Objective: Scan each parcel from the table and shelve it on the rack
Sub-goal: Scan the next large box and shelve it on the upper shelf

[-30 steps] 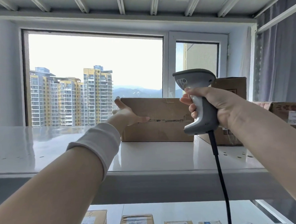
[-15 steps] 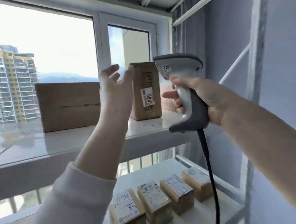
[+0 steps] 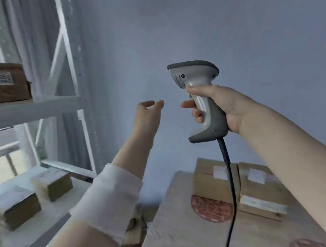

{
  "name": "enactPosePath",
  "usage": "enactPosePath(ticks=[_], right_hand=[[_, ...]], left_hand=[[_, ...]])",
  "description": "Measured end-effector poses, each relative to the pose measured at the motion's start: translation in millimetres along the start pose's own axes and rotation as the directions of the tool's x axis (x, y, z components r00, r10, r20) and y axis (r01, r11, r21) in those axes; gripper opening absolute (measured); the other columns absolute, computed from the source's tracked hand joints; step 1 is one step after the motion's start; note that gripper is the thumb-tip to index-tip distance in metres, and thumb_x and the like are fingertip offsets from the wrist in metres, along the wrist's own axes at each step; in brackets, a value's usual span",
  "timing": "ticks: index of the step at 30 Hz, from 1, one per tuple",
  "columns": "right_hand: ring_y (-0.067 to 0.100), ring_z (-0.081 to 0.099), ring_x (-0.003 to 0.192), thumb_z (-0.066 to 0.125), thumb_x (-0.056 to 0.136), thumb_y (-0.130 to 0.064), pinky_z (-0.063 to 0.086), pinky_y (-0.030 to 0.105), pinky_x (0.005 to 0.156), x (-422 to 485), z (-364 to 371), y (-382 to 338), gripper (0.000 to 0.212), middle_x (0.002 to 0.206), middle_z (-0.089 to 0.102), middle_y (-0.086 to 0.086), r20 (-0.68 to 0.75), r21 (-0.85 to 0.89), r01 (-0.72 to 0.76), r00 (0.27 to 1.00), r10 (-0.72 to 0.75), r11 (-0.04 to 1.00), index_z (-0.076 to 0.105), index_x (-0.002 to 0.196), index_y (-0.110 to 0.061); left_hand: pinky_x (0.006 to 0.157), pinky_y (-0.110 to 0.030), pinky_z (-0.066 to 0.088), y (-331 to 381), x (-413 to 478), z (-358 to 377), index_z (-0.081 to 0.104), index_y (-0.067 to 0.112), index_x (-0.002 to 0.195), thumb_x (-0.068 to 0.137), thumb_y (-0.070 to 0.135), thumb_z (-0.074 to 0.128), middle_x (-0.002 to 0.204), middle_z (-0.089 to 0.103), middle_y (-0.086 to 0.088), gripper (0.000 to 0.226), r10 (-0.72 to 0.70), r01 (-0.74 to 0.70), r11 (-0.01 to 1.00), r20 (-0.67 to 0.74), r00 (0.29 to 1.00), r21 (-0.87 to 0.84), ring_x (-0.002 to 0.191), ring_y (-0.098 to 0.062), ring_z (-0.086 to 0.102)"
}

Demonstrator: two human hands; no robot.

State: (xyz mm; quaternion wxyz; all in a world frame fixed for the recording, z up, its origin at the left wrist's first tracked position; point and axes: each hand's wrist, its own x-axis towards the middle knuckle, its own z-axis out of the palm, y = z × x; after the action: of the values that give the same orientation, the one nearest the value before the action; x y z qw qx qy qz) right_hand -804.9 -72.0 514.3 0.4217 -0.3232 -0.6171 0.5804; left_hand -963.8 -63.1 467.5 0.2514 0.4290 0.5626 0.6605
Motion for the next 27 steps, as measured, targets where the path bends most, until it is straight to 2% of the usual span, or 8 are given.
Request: enactPosePath(ticks=[5,8,10,14,18,22,25,27], right_hand=[[0.010,0.048,0.039,0.060,0.090,-0.023,0.043,0.017,0.041,-33.9,-142.9,13.7,0.013,0.062,0.071,0.001,-0.247,-0.046,-0.063,0.968,0.050,0.997,0.056,0.096,-0.013],[0.011,0.049,0.039,0.060,0.090,-0.022,0.043,0.017,0.041,-48.7,-212.8,23.3,0.013,0.063,0.072,0.001,-0.379,-0.048,-0.107,0.922,0.081,0.993,0.055,0.096,-0.012],[0.011,0.050,0.038,0.060,0.090,-0.022,0.044,0.016,0.041,-54.6,-252.7,32.0,0.012,0.063,0.072,0.001,-0.452,-0.048,-0.135,0.887,0.099,0.990,0.055,0.093,-0.012],[0.010,0.051,0.039,0.060,0.091,-0.023,0.045,0.016,0.042,-56.0,-317.9,51.0,0.012,0.064,0.072,0.000,-0.556,-0.054,-0.207,0.819,0.143,0.977,0.056,0.095,-0.013],[0.011,0.052,0.041,0.060,0.090,-0.023,0.045,0.017,0.043,-40.3,-367.1,75.1,0.013,0.068,0.072,0.001,-0.620,-0.054,-0.291,0.760,0.196,0.955,0.058,0.100,-0.014],[0.011,0.051,0.040,0.060,0.090,-0.021,0.045,0.017,0.043,-12.9,-406.7,109.1,0.012,0.069,0.071,0.002,-0.653,-0.034,-0.359,0.715,0.252,0.933,0.058,0.097,-0.011],[0.011,0.051,0.040,0.060,0.090,-0.020,0.044,0.018,0.042,6.3,-433.5,144.5,0.012,0.066,0.071,0.000,-0.651,0.002,-0.394,0.697,0.300,0.919,0.059,0.095,-0.009],[0.011,0.051,0.039,0.060,0.090,-0.020,0.044,0.018,0.041,17.4,-450.1,170.5,0.013,0.063,0.070,-0.001,-0.642,0.039,-0.413,0.687,0.339,0.910,0.060,0.092,-0.007]], left_hand=[[0.081,-0.030,0.039,-34.3,-13.3,149.4,0.051,0.007,0.127,0.091,0.033,0.056,0.129,0.055,-0.013,0.044,-0.077,0.071,0.997,0.235,0.969,0.037,0.117,-0.029,0.053],[0.095,-0.042,0.044,-54.7,-20.7,223.1,0.049,0.004,0.130,0.092,0.034,0.056,0.136,0.048,-0.021,0.049,-0.139,0.123,0.990,0.363,0.922,0.067,0.124,-0.034,0.049],[0.103,-0.046,0.041,-70.7,-24.0,265.0,0.047,0.004,0.131,0.091,0.036,0.056,0.138,0.045,-0.022,0.052,-0.178,0.157,0.984,0.432,0.884,0.086,0.127,-0.035,0.046],[0.102,-0.040,0.040,-110.3,-22.7,335.0,0.033,0.006,0.140,0.091,0.037,0.058,0.137,0.046,-0.017,0.063,-0.275,0.240,0.961,0.501,0.820,0.136,0.125,-0.032,0.048],[0.099,-0.039,0.037,-166.6,-15.8,383.3,0.021,0.008,0.143,0.089,0.038,0.062,0.142,0.038,-0.019,0.074,-0.450,0.385,0.893,0.490,0.747,0.234,0.127,-0.034,0.043],[0.098,-0.043,0.037,-239.8,-11.0,418.3,0.008,0.004,0.146,0.083,0.045,0.066,0.146,0.032,-0.019,0.095,-0.634,0.488,0.770,0.405,0.659,0.410,0.128,-0.035,0.040],[0.103,-0.045,0.035,-285.8,-12.5,443.2,0.006,0.005,0.145,0.080,0.050,0.067,0.147,0.027,-0.021,0.100,-0.740,0.544,0.657,0.308,0.598,0.522,0.129,-0.037,0.038],[0.104,-0.046,0.037,-314.2,-15.1,459.2,0.007,0.008,0.145,0.076,0.052,0.070,0.146,0.028,-0.020,0.103,-0.785,0.603,0.603,0.253,0.565,0.522,0.126,-0.036,0.039]])
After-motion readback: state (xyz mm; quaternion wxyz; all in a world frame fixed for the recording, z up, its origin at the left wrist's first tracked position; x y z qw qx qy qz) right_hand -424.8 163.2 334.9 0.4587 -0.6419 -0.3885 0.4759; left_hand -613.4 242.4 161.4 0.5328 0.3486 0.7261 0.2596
